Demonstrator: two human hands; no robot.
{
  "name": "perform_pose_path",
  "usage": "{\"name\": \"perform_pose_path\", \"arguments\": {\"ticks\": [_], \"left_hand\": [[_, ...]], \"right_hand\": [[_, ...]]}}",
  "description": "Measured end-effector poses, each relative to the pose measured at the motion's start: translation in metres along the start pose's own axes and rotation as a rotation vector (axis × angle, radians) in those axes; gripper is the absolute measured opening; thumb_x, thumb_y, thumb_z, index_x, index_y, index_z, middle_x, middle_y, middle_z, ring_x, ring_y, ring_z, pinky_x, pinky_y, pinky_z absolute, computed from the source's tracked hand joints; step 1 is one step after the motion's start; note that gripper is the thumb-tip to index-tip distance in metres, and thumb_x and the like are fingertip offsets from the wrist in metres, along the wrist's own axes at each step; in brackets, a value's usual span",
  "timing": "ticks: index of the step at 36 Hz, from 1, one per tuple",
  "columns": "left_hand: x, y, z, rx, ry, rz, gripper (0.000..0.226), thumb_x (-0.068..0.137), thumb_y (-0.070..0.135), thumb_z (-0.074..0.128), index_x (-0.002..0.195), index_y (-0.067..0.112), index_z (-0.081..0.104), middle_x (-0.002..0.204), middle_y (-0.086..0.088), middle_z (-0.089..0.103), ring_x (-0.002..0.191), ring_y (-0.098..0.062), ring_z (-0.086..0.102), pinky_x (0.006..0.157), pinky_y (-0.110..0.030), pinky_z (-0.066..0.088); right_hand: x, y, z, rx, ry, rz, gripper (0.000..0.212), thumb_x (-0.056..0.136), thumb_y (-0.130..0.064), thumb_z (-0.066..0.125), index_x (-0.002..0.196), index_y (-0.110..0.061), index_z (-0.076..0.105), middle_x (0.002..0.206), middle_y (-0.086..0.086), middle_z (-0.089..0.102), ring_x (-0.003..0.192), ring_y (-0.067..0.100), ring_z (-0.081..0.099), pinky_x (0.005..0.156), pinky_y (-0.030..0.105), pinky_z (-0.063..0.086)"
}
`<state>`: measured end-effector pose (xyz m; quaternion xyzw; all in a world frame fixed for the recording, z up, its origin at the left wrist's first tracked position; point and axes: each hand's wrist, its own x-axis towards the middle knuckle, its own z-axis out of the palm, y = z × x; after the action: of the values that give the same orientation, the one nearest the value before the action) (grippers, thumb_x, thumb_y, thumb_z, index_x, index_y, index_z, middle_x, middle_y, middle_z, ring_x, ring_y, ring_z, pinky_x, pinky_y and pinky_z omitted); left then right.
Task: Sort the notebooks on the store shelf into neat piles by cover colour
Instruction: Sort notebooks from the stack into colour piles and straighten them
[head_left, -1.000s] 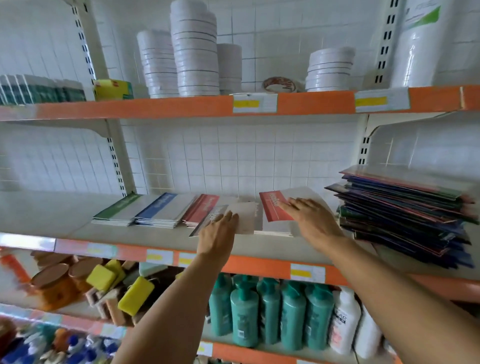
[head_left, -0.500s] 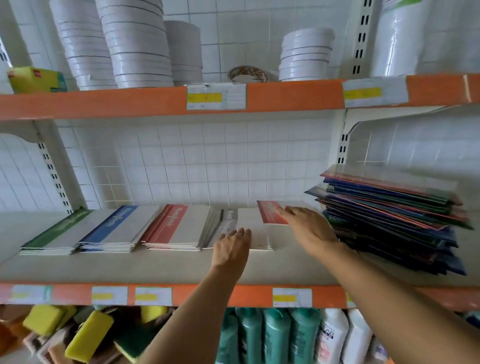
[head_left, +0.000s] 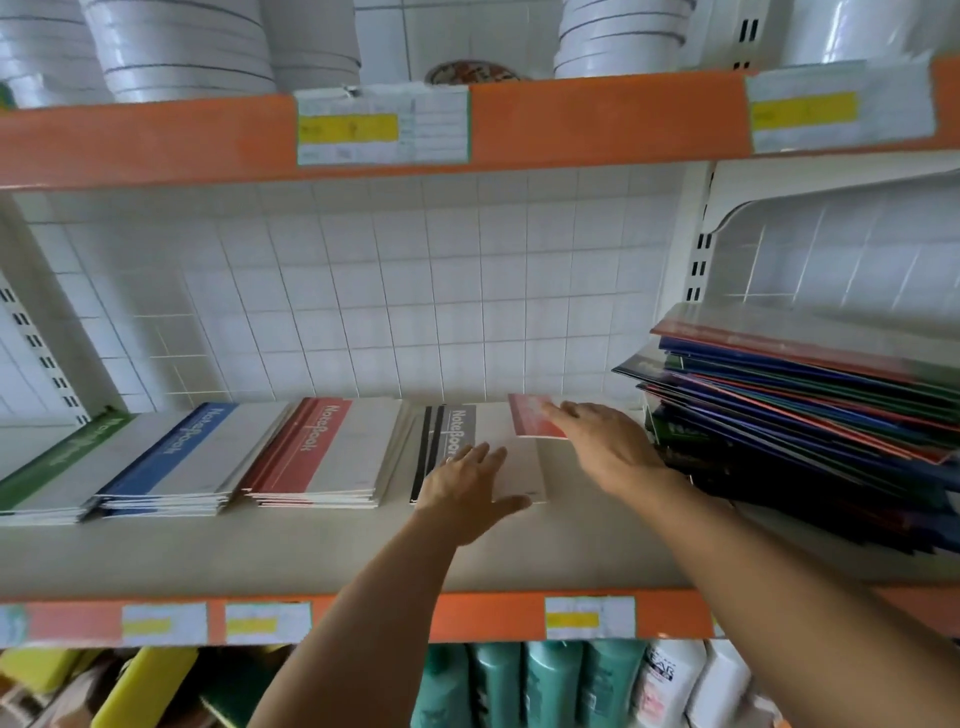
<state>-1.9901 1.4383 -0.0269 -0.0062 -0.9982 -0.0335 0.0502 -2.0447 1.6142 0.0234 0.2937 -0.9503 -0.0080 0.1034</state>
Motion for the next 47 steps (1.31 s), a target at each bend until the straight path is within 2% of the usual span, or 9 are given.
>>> {"name": "perform_pose_path", "arguments": {"ticks": [8, 12, 17, 24, 29, 33, 36, 40, 47], "left_hand": [[-0.018, -0.057, -0.024, -0.017, 0.173, -0.085, 0.045, 0.099, 0.048, 0.035, 0.131, 0.019, 0.049, 0.134, -0.001, 0.053, 0.120, -0.020, 0.050, 0.094, -0.035, 0.043], [-0.038, -0.099, -0.033, 0.025, 0.184, -0.127, 0.046, 0.100, 0.048, 0.033, 0.131, 0.018, 0.050, 0.135, 0.000, 0.052, 0.124, -0.020, 0.047, 0.096, -0.035, 0.042], [-0.058, -0.164, -0.045, 0.072, 0.183, -0.169, 0.049, 0.099, 0.052, 0.032, 0.133, 0.020, 0.048, 0.138, 0.000, 0.049, 0.127, -0.022, 0.046, 0.101, -0.035, 0.038], [-0.078, -0.233, -0.054, 0.061, 0.210, -0.177, 0.039, 0.099, 0.048, 0.036, 0.123, 0.022, 0.053, 0.123, 0.002, 0.060, 0.110, -0.017, 0.056, 0.095, -0.032, 0.043], [-0.085, -0.254, -0.059, 0.091, 0.206, -0.197, 0.037, 0.102, 0.039, 0.031, 0.124, 0.021, 0.054, 0.121, 0.001, 0.058, 0.116, -0.019, 0.052, 0.097, -0.033, 0.039], [-0.083, -0.263, -0.060, 0.087, 0.214, -0.231, 0.038, 0.103, 0.036, 0.027, 0.124, 0.019, 0.053, 0.125, 0.000, 0.057, 0.118, -0.019, 0.051, 0.098, -0.033, 0.039], [-0.081, -0.266, -0.058, 0.089, 0.193, -0.240, 0.039, 0.103, 0.038, 0.026, 0.128, 0.020, 0.051, 0.128, 0.001, 0.056, 0.121, -0.019, 0.050, 0.100, -0.034, 0.039], [-0.076, -0.268, -0.055, 0.090, 0.170, -0.256, 0.039, 0.103, 0.041, 0.028, 0.128, 0.021, 0.051, 0.130, 0.001, 0.055, 0.123, -0.019, 0.050, 0.101, -0.034, 0.039], [-0.075, -0.267, -0.056, 0.078, 0.169, -0.247, 0.041, 0.102, 0.043, 0.030, 0.127, 0.019, 0.052, 0.129, 0.001, 0.056, 0.121, -0.018, 0.051, 0.101, -0.033, 0.040]], "right_hand": [[0.021, -0.048, -0.007, 0.001, 0.070, -0.011, 0.060, 0.098, -0.007, 0.043, 0.151, -0.024, 0.019, 0.149, 0.008, 0.038, 0.130, 0.028, 0.042, 0.106, 0.035, 0.036], [0.032, -0.088, -0.010, 0.064, 0.074, -0.009, 0.048, 0.101, -0.012, 0.034, 0.148, -0.018, 0.030, 0.144, 0.010, 0.043, 0.129, 0.030, 0.042, 0.105, 0.042, 0.037], [0.039, -0.155, -0.017, 0.019, 0.112, -0.037, 0.067, 0.094, 0.003, 0.041, 0.152, -0.021, 0.018, 0.148, 0.009, 0.038, 0.131, 0.028, 0.041, 0.106, 0.035, 0.035], [0.059, -0.231, -0.006, 0.035, 0.096, -0.102, 0.075, 0.088, 0.007, 0.050, 0.151, -0.021, 0.020, 0.144, 0.009, 0.043, 0.126, 0.027, 0.045, 0.104, 0.033, 0.038], [0.069, -0.257, 0.008, 0.052, 0.065, -0.171, 0.069, 0.087, 0.012, 0.037, 0.148, -0.020, 0.027, 0.141, 0.007, 0.045, 0.126, 0.026, 0.044, 0.104, 0.033, 0.036], [0.080, -0.266, 0.020, 0.079, 0.017, -0.199, 0.059, 0.092, 0.003, 0.035, 0.146, -0.023, 0.031, 0.136, 0.002, 0.049, 0.121, 0.023, 0.047, 0.096, 0.033, 0.040], [0.088, -0.265, 0.029, 0.134, -0.059, -0.208, 0.046, 0.100, -0.020, 0.036, 0.146, -0.027, 0.029, 0.140, -0.001, 0.046, 0.124, 0.022, 0.045, 0.097, 0.036, 0.043], [0.095, -0.266, 0.031, 0.127, -0.185, -0.246, 0.068, 0.093, -0.056, 0.044, 0.149, -0.025, 0.023, 0.150, -0.002, 0.034, 0.135, 0.022, 0.034, 0.105, 0.039, 0.038], [0.105, -0.268, 0.032, 0.082, -0.191, -0.244, 0.076, 0.090, -0.060, 0.046, 0.150, -0.021, 0.020, 0.153, 0.002, 0.029, 0.137, 0.024, 0.030, 0.107, 0.041, 0.036]]}}
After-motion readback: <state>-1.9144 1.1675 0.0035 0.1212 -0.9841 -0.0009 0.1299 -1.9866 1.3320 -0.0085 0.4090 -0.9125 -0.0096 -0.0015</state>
